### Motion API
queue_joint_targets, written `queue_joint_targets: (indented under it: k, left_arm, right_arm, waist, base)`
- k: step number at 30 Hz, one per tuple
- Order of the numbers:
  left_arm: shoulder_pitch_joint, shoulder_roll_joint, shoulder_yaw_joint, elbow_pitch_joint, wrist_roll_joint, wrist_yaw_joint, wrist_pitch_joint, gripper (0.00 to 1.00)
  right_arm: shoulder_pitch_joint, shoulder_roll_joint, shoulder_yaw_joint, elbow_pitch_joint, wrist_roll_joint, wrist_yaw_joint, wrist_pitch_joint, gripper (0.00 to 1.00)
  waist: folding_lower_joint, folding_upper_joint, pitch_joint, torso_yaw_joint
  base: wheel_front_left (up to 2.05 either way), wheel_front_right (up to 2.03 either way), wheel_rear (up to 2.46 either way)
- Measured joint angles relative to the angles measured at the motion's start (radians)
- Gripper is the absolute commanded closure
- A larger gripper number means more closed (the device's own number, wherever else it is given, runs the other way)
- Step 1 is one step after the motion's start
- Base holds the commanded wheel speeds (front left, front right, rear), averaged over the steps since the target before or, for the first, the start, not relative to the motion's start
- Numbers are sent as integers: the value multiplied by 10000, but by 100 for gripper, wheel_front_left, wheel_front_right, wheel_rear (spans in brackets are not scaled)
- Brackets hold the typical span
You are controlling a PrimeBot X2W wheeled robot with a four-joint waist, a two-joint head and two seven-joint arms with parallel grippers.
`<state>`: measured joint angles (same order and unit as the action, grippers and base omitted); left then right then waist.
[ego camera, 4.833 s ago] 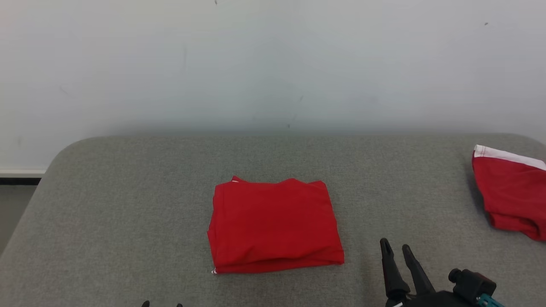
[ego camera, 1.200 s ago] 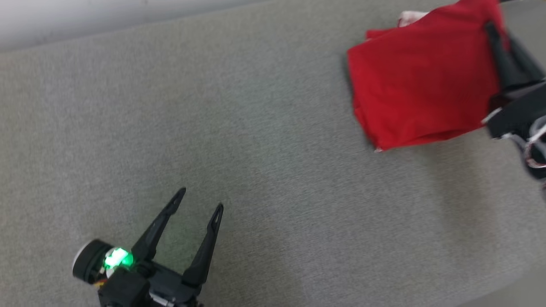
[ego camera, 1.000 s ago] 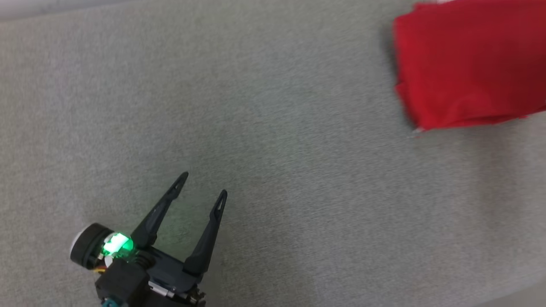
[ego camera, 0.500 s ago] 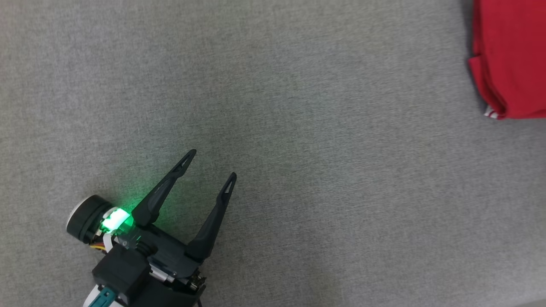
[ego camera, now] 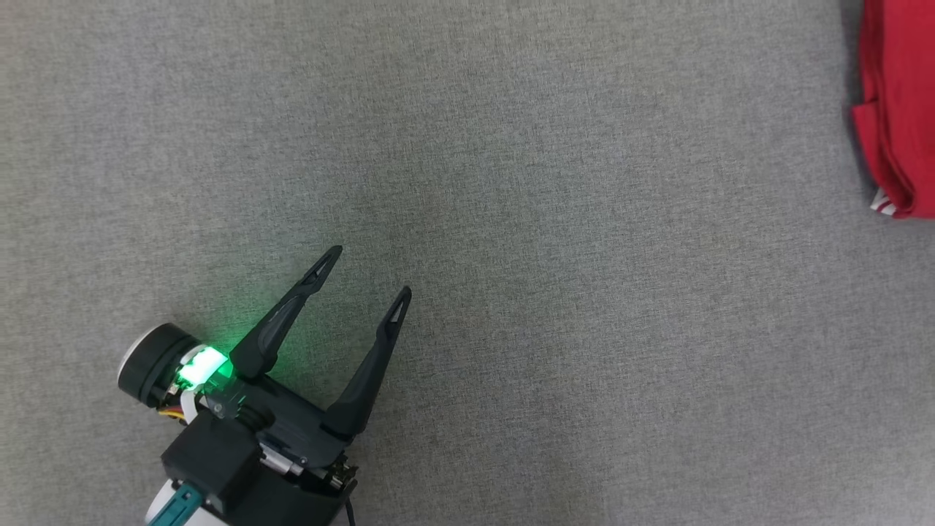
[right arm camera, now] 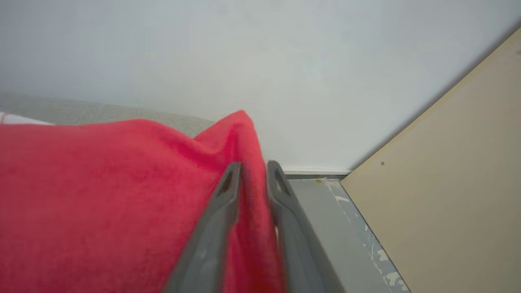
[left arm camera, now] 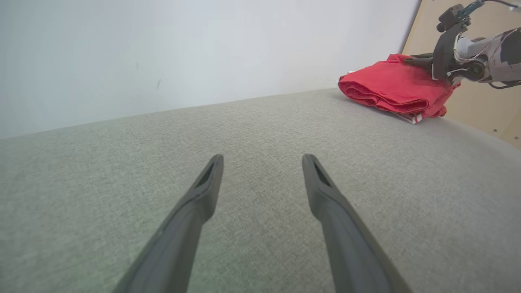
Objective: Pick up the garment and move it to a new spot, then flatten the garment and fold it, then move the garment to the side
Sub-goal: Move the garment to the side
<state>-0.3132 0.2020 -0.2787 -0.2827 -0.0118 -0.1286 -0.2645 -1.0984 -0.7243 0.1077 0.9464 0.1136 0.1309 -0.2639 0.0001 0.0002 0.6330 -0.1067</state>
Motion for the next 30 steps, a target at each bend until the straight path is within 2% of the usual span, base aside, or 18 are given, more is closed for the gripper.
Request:
queue_joint_targets:
  k: [4,6,9,11,13,20,24,30]
  left_arm:
    - [21,-33,8,107,-19,75,10,0]
    - [72,-73,67,165,-42,176,10,0]
    - [285,-209,240,353,-132,410,12,0]
    - [468,-347,372,562,-198,579,12,0]
    - [746,-667,621,936,-602,784,13,0]
    - [1585,-1170,1563,1914,-1582,1229,25,0]
    - [2084,-1358,2010,2539,-2128,1569,27,0]
    - [2895,-1440,2178,2872,-2403,1670,29,0]
  right_arm:
    - [309,435,-1505,-1120,-1465,0,-2,0]
    - [712,986,-1919,-1985,-2025,0,-4,0]
    - [1404,2075,-2021,-3030,-2163,2,0,0]
    - [1844,2610,-1774,-3526,-1814,2,-2,0]
    - [2510,3204,-940,-4008,-911,2,0,0]
    - [3978,3718,1062,-5173,541,2,-2,0]
    - [5066,4169,1628,-5703,1103,2,-2,0]
    - [6974,4652,2067,-6241,1327,2,0,0]
  waist:
    - [-1,-1,-230,41]
    - [-1,-1,-402,54]
    - [-1,-1,-738,60]
    - [-1,-1,-1012,62]
    - [-2,-2,-1481,78]
    - [-3,-3,-2730,152]
    - [-3,-3,-3488,237]
    - [-4,-4,-4688,397]
  base:
    - [0,0,0]
    - [0,0,0]
    - [0,0,0]
    - [0,0,0]
    - [0,0,0]
    - [0,0,0]
    - [0,0,0]
    - [0,0,0]
